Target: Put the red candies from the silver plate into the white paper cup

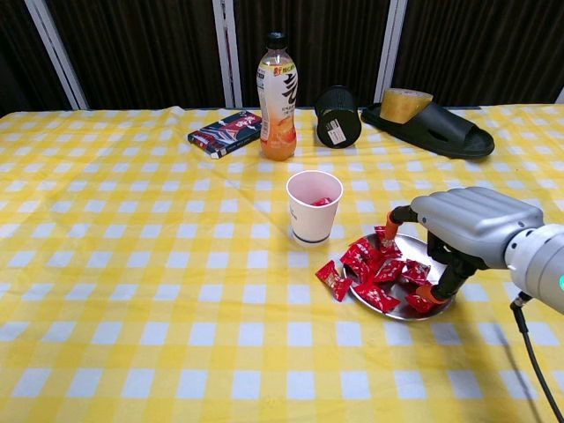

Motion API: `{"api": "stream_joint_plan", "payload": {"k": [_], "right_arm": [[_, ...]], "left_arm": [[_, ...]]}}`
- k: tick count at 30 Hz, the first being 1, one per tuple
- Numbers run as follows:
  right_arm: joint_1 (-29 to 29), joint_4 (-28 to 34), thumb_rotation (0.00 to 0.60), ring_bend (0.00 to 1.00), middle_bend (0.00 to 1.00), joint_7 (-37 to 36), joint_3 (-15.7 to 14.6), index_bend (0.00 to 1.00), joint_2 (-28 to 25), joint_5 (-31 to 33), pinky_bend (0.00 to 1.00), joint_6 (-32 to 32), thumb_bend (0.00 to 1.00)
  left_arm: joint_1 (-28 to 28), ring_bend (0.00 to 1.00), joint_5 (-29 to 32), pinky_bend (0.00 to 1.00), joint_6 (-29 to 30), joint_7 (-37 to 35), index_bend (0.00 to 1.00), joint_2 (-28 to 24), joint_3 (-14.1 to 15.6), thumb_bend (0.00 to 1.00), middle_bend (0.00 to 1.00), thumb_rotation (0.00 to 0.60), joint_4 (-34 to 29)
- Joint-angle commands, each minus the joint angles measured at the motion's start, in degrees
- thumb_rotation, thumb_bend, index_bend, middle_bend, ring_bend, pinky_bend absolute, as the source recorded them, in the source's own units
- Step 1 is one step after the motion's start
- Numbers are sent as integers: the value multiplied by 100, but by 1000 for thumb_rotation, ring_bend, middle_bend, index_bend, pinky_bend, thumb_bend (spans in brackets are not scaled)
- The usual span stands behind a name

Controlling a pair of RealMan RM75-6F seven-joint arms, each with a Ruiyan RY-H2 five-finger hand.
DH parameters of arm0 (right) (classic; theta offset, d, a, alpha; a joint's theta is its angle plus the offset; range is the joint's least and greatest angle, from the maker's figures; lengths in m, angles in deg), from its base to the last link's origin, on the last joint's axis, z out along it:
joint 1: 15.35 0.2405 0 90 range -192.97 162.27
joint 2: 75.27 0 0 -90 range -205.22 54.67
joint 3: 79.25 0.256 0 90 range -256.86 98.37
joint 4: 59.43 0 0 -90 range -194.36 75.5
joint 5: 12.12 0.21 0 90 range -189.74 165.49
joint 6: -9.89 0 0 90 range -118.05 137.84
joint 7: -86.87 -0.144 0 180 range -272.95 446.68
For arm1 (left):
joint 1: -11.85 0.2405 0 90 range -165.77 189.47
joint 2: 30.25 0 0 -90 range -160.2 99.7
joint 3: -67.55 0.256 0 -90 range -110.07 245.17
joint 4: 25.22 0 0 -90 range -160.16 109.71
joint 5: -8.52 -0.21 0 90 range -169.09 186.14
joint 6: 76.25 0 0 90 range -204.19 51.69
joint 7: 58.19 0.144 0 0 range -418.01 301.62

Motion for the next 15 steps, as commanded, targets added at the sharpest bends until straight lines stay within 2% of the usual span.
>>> {"api": "stream_joint_plan", "payload": {"k": [1,15], "right_arm": [[11,-112,600,1000,973,-27,36,320,61,28,953,103,303],[17,-589,600,1000,973,-228,200,411,242,91,954,466,303]], "left_arm": [[-2,0,8,0,-8,4,0,0,-2,17,0,600,-1],[-26,0,74,0,-81,-3,0,-12,-17,17,0,600,-9]]}}
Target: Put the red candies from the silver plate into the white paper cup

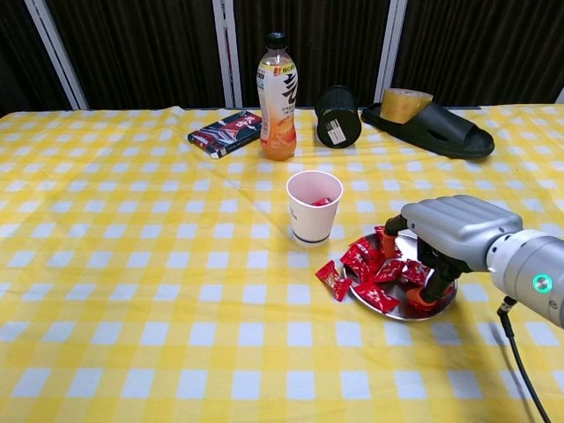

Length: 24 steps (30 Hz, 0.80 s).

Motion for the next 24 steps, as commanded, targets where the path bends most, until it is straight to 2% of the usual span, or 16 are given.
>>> {"api": "stream_joint_plan", "payload": {"k": [1,7,15,24], "right_arm": [[-6,-67,600,1000,973,-44,23,417,22,14,953,55,303],[-36,-112,600,1000,973,-144,40,485,10,-29,953,137,322],[-85,-56,600,1000,972,-213,7,552,4,-137,953,170,530],[-124,54,600,1000,973,-231,23,573,-36,-263,953,118,561]], "left_arm": [[-2,0,4,0,-6,0,0,-1,0,17,0,600,0],[0,0,1,0,-1,-2,0,0,-1,17,0,600,-3],[4,0,-2,0,12,-12,0,-1,-6,17,0,600,-9],[8,0,-18,0,16,-33,0,-5,0,17,0,600,-7]]}}
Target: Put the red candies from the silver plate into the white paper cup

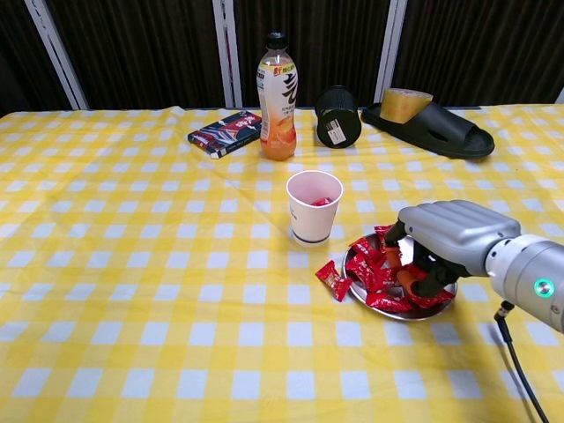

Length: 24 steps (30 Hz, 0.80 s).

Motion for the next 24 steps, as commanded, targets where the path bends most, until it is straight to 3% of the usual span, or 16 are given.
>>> {"api": "stream_joint_plan", "payload": {"k": [1,13,24], "right_arm": [[-10,64,600,1000,973,-4,13,573,-32,-45,953,-24,561],[-29,839,600,1000,973,26,227,583,-491,-315,953,-285,561],[268,1356,600,1000,973,255,862,583,-807,14,953,-361,562]], "left_arm": [[-1,0,-3,0,-1,-2,0,0,1,17,0,600,1],[-6,0,-13,0,-6,-3,0,-5,2,17,0,600,-1],[-12,0,-10,0,-31,-20,0,-19,10,17,0,600,-17]]}}
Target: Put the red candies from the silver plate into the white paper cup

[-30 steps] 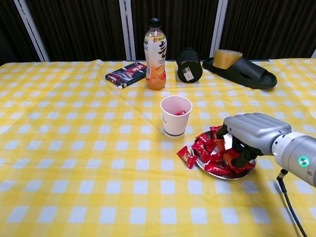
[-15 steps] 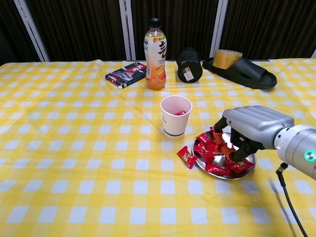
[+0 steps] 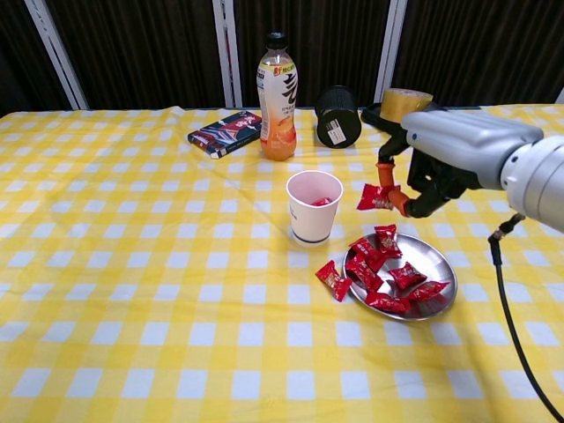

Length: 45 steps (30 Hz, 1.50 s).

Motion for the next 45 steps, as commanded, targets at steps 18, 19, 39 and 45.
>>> {"api": "stream_joint_plan", "payload": {"k": [18,19,39,45], "right_arm": [[1019,-966,600,1000,973,110,732,583,540,977,953,494,561],[1050,-1037,600,1000,973,93,736,583,572,1006,953,519,561],[1207,-1308,600,1000,973,-66,517,447,758,931,954,373,536],[1042,-864,600,1000,973,-35,350,430,559,711,953,62,525]], "left_arm": [[-51,0,72,0,-170,-150,0,-83,6,17,0,600,-24],[-53,0,75,0,-176,-158,0,-88,6,17,0,600,-27],[-55,0,82,0,-180,-196,0,-105,6,17,0,600,-47],[-48,0,79,0,-155,-181,0,-96,2,17,0,600,-49]]}}
